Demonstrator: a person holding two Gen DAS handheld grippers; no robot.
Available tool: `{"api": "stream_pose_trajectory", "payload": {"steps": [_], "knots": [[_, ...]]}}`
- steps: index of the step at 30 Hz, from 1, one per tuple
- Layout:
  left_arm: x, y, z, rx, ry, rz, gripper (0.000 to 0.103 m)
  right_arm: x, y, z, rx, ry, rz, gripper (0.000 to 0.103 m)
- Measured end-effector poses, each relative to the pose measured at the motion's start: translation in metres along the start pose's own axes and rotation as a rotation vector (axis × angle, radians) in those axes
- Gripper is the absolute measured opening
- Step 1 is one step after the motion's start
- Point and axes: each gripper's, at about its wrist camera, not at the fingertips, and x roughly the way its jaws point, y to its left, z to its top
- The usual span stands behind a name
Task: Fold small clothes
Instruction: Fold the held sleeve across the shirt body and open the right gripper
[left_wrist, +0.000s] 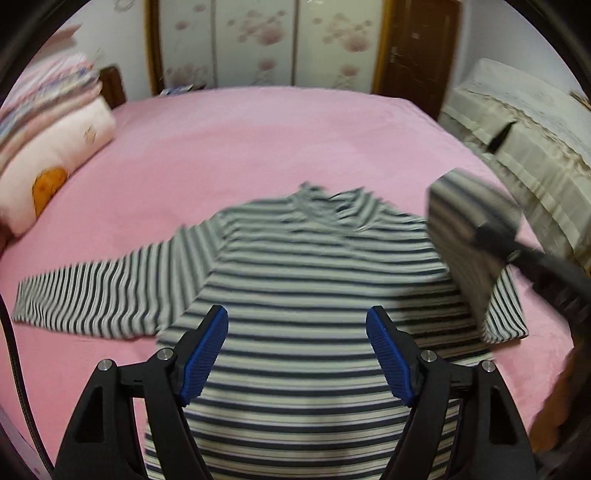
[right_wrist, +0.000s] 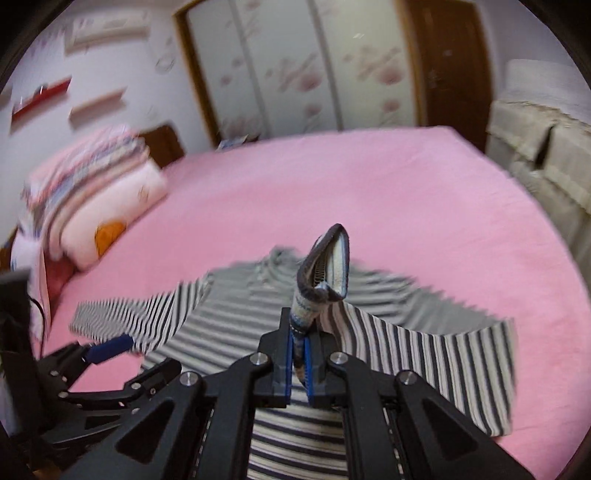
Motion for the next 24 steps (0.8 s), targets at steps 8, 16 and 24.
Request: {"api": "stream_pose_trajectory", "payload": {"steps": [8,16,24], "knots": [[0.051,0.071,-0.027,-0.121,0.102,-0.049,0.076,0.108,0.055,-0.052,-0.007,0.201,-0.019,0.009],[0.068,0.062,-0.035,-0.105,0.134,-0.154,0.076,0.082,0.049,-0.069,-0.012,0.195,0.069,0.043],[0.089,0.041,-0.03,-0.201,0.162,-0.333,0.076,0.013,0.0,-0.093,0.081,0.126,0.045,0.043]]}}
